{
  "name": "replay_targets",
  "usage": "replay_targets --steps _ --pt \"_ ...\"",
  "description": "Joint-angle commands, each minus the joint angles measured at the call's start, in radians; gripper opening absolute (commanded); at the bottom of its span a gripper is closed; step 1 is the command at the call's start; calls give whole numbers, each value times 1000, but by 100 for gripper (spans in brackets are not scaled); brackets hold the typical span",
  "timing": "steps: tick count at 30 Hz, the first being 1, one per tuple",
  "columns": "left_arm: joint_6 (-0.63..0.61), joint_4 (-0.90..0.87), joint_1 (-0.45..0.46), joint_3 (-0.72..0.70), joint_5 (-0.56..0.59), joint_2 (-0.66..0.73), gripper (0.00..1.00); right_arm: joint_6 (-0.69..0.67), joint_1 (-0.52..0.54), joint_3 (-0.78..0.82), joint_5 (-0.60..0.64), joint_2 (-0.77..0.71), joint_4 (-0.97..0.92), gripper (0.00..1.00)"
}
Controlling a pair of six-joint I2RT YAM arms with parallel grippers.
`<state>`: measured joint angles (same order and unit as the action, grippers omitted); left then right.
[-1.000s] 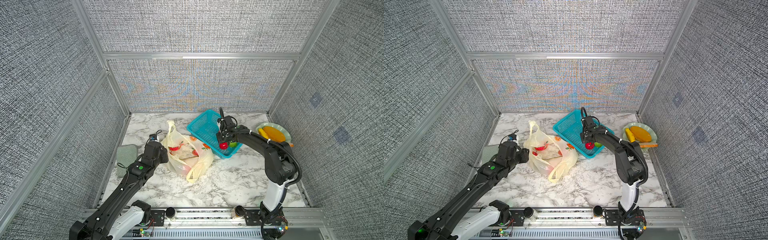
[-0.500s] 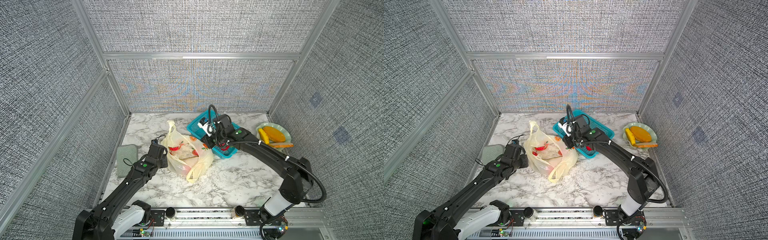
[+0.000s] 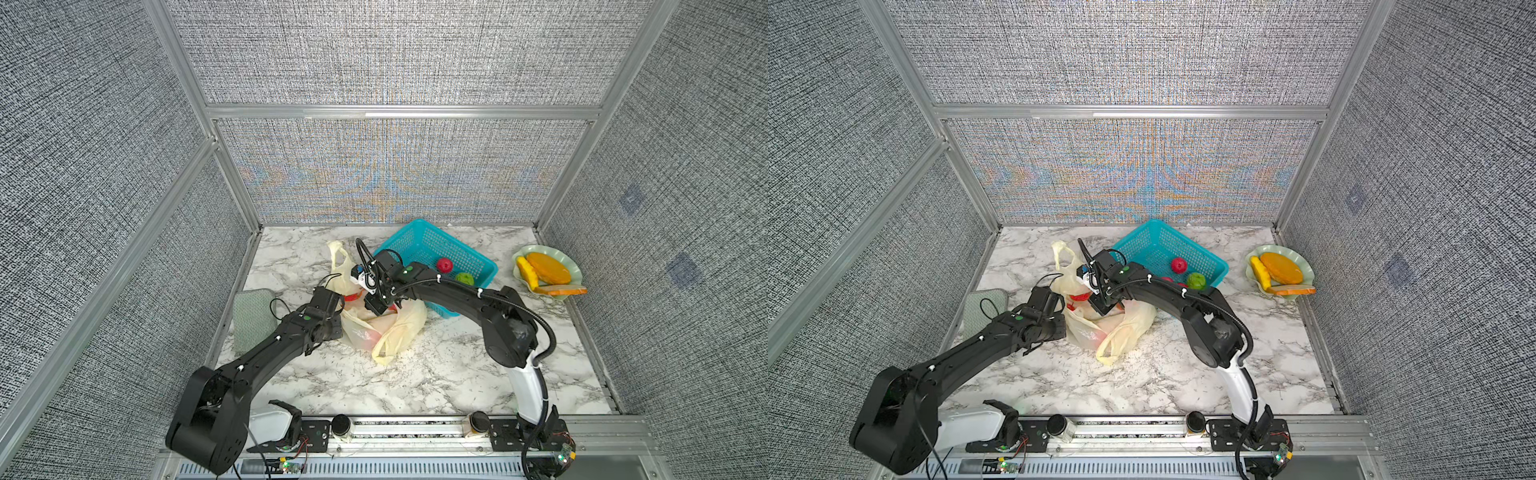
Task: Untie the knot of a plastic bag & take out the apple
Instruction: Adjust the plastic bag at the center of the board.
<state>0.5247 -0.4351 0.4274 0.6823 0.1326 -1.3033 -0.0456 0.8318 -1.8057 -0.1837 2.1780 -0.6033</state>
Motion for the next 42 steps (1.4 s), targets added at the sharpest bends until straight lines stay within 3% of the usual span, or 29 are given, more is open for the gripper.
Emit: replay_targets --steps 1,8,11,15,24,28,31,34,37,40,42 --pt "1 55 -2 31 -29 -52 23 -8 0 -34 81 34 -94 14" --pt "-33 96 -3 103 -19 -132 22 -14 -2 158 50 -110 -95 13" --pt "-54 136 -6 139 -22 -173 22 -31 -2 207 -21 -149 -99 13" --pt "-80 187 -8 200 -38 -248 22 -35 -1 227 -145 -168 -86 13" --pt "-120 223 -18 338 -43 -363 22 -33 16 157 -207 -106 -98 13" --pt "-130 157 -23 352 34 -294 23 24 11 178 -112 -134 -40 18" --pt "-135 101 -26 342 90 -208 36 72 0 192 -3 -165 10 30" --pt "-127 71 -28 323 103 -122 42 127 -13 210 67 -209 96 31" --pt "-117 86 -28 291 39 -49 48 137 -13 204 140 -214 168 34" --pt "-147 165 -28 237 -101 2 56 121 -12 121 108 -149 154 50" --pt "-162 198 -28 208 -151 21 61 117 -13 38 81 -86 96 53"
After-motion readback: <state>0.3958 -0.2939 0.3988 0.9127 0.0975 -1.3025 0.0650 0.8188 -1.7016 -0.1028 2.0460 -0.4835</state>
